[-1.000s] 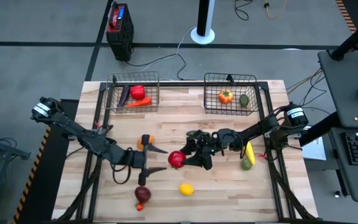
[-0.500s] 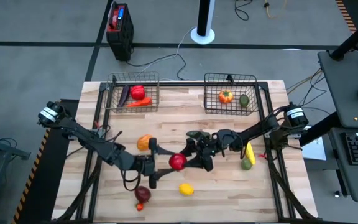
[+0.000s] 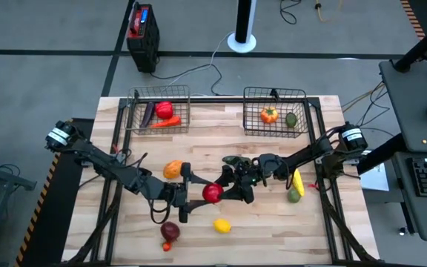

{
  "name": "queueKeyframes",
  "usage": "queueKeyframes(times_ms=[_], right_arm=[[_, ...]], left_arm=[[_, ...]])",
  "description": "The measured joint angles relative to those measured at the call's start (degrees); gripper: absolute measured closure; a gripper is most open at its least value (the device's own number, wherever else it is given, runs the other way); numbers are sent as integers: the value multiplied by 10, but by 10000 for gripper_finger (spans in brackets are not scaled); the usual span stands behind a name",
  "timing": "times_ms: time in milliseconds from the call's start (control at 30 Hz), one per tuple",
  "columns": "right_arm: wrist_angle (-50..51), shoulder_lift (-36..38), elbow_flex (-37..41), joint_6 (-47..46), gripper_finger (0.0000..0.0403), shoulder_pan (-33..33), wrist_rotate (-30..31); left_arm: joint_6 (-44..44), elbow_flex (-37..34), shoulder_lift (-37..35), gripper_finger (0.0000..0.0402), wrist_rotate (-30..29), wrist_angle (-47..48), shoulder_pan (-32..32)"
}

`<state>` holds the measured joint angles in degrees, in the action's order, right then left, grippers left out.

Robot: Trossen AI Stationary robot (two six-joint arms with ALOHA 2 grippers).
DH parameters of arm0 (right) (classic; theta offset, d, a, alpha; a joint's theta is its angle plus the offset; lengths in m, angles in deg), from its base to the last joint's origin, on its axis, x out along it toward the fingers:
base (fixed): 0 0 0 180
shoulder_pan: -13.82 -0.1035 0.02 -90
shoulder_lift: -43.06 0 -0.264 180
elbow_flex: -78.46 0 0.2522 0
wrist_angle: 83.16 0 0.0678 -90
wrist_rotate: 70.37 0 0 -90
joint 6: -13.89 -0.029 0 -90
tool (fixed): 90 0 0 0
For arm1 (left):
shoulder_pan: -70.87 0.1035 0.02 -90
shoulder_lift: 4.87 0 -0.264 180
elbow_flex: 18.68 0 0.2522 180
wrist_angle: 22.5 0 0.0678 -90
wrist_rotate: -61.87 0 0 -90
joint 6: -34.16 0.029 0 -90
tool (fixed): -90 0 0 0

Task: Sort produce into baskets
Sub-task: Put the large tomato into the black wire basket

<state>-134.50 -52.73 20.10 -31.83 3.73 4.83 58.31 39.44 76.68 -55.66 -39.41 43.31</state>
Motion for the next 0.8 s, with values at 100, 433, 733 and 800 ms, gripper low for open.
queueKeyframes(times_ms=[100,433,733,800], right_arm=[[0,0,0,-8,55,0,2],[11,0,-1,-18,49,0,-2],[36,11,-1,-5,48,0,-2],[39,17,-1,7,48,0,-2]], left_arm=[[-6,0,0,151,-1,0,1],[-44,-1,-1,167,-2,14,0],[-109,-9,-40,168,-4,48,-5],[-124,-15,-54,168,-5,48,-8]])
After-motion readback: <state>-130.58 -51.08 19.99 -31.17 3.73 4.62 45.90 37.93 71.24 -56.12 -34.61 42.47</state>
